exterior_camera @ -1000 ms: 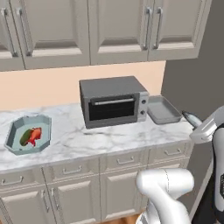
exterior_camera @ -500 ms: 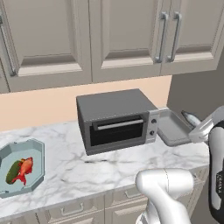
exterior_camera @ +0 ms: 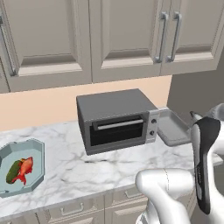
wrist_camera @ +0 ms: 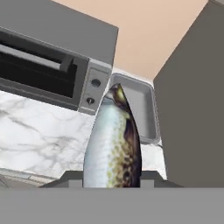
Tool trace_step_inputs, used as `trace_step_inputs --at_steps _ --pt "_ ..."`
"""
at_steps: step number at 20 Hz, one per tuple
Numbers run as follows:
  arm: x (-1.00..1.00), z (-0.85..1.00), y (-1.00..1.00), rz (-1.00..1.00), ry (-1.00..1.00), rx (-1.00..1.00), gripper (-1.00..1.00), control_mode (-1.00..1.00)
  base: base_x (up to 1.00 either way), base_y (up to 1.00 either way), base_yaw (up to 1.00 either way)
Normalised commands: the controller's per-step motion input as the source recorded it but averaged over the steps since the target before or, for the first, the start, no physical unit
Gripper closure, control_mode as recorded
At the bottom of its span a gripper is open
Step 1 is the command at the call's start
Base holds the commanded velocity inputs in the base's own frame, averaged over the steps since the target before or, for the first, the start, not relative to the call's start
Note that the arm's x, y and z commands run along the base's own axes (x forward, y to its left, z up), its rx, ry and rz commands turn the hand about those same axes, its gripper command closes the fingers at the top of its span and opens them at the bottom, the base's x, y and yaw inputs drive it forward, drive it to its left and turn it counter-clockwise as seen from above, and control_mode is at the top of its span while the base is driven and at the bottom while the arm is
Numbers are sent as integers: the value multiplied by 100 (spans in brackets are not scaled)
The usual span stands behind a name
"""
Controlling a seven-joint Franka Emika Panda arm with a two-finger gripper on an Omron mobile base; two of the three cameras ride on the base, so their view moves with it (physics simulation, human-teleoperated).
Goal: Place one cucumber and one fish in each tupperware on the nearby counter, to pack two identical lunches.
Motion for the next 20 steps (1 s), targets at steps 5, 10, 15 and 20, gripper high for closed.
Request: trace_step_inputs --at_steps 5,10,15,20 --pt "60 -27 -54 -15 0 0 100 -100 0 0 0" --pt "50 -34 -43 -2 0 3 100 -100 0 0 0" --pt "30 -37 -5 3 0 9 100 -100 0 0 0" --pt "39 -21 -4 2 2 2 100 -100 0 0 0"
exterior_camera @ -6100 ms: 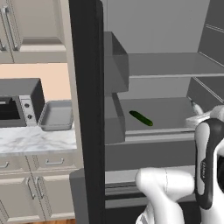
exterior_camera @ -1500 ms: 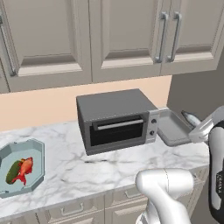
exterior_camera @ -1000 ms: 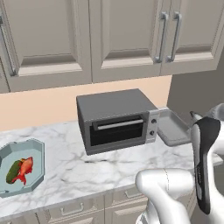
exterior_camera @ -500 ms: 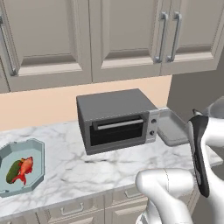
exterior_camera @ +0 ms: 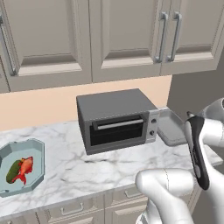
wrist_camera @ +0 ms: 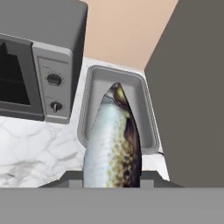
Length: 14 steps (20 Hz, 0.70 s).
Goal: Place one cucumber and one fish in each tupperware on the nearby counter, to pack two identical lunches.
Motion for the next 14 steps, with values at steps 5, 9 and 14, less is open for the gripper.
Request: trace_step_inputs --at_steps 5,9,14 --pt "36 -17 -10 2 1 0 100 -100 0 0 0" --pt "29 -15 -20 5 0 3 100 -100 0 0 0" --pt "41 -19 -6 10 0 4 100 -100 0 0 0"
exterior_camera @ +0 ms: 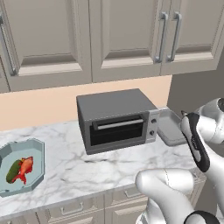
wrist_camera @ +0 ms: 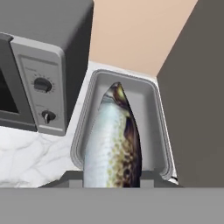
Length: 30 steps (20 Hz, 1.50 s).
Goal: Place one cucumber and one fish in each tupperware on the nearby counter, to pack two identical lunches.
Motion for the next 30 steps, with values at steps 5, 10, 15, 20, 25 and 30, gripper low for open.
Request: trace_step_inputs --at_steps 5,10,15,20,25,30 --pt "44 -28 0 8 0 1 100 -100 0 0 0" --pt "43 -30 0 7 0 0 100 -100 0 0 0" --pt "38 -25 -16 4 2 0 100 -100 0 0 0" --pt "35 -22 -21 4 2 0 100 -100 0 0 0" --pt "28 -21 -23 4 0 0 100 -100 0 0 0" --pt "28 -23 -9 3 0 0 100 -100 0 0 0"
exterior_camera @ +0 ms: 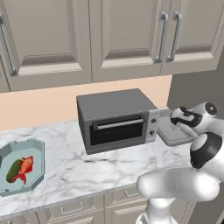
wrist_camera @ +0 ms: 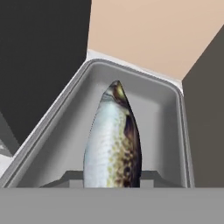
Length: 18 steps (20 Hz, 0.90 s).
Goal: Place one cucumber and one fish in each tupperware on the nearby counter, to pack two identical lunches.
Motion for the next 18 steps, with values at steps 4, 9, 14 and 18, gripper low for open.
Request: trace_step_inputs --at_steps 4,9,14,18 --pt "35 -29 -1 2 0 0 100 -100 0 0 0" --pt "32 -32 -13 1 1 0 100 -100 0 0 0" --pt "35 -21 -16 1 1 0 -100 -100 0 0 0" --pt "14 0 -33 0 0 0 -100 -100 0 0 0"
